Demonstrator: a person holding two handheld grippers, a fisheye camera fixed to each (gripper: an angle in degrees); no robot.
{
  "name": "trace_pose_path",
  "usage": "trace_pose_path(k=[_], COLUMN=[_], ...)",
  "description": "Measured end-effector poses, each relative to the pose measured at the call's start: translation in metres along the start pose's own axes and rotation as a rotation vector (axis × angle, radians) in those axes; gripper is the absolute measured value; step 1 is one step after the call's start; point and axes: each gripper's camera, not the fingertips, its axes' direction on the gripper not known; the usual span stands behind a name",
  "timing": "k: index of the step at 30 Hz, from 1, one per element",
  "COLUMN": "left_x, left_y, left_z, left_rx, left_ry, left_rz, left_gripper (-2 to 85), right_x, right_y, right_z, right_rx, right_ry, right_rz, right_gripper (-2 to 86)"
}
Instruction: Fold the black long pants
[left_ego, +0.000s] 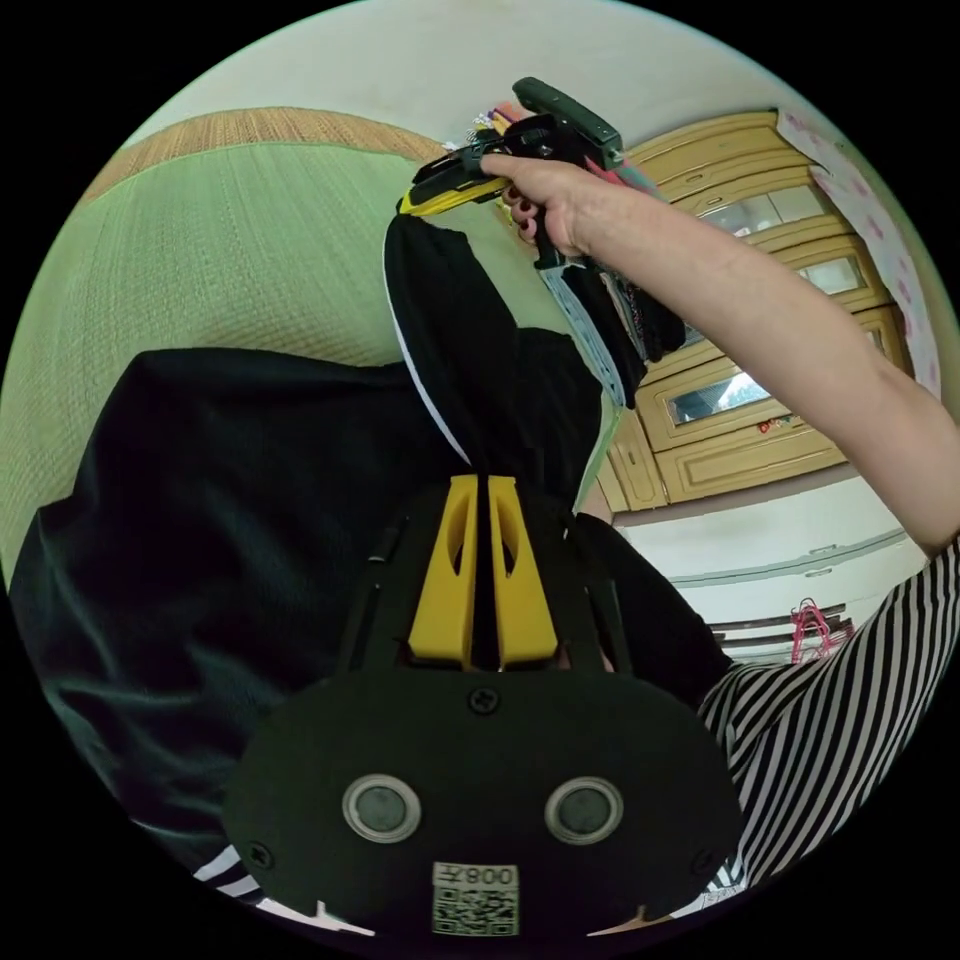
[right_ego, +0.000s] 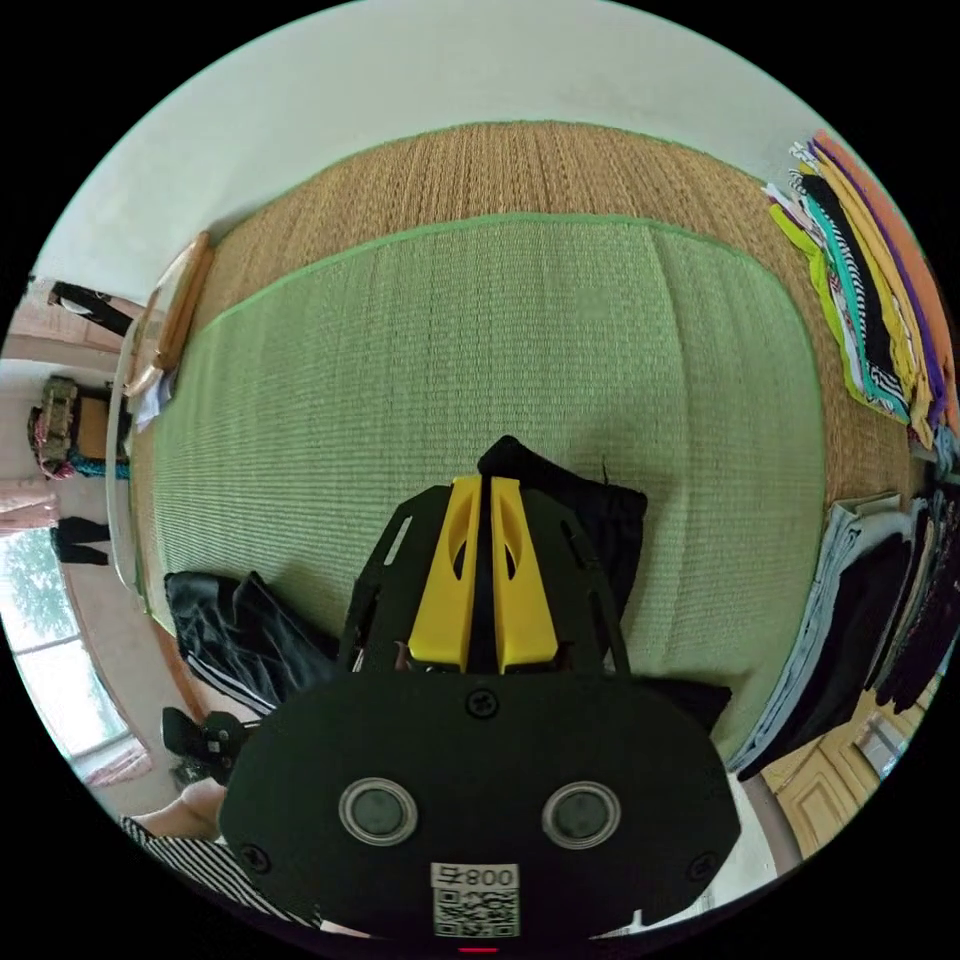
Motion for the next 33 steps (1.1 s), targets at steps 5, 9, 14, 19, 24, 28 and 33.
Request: trace_pose_path(k=[5, 9, 14, 19, 24, 28, 33], left_x=[0.050, 0.103, 0.158, 0.200, 0.240, 0.263, 0.303], left_y=[-0.010, -0.018, -0.026, -0.039, -0.052, -0.061, -0.084], left_z=[-0.025, -0.039, -0.039, -0.017, -0.005, -0.016, -0.049], left_rx=[0.042, 0.053, 0.003, -0.136, -0.255, -0.268, -0.174], left_ry=[0.002, -0.040, -0.117, -0.182, -0.222, -0.184, -0.091], left_rz=[0.068, 0.168, 0.259, 0.303, 0.298, 0.257, 0.227], left_gripper=[1.5, 1.4, 1.4, 1.6, 2.6, 3.5, 3.9], right_x=[0.023, 0.051, 0.096, 0.150, 0.201, 0.222, 0.242], right_y=[0.067, 0.152, 0.254, 0.345, 0.437, 0.486, 0.547], right_z=[-0.036, -0.050, -0.018, 0.065, 0.164, 0.219, 0.290], right_rx=[0.167, 0.302, 0.357, 0.345, 0.353, 0.378, 0.471], right_ry=[-0.147, -0.232, -0.250, -0.327, -0.492, -0.592, -0.793], right_rz=[0.044, 0.102, 0.213, 0.373, 0.483, 0.469, 0.456], right_gripper=[1.5, 1.5, 1.4, 1.4, 1.4, 1.4, 1.5])
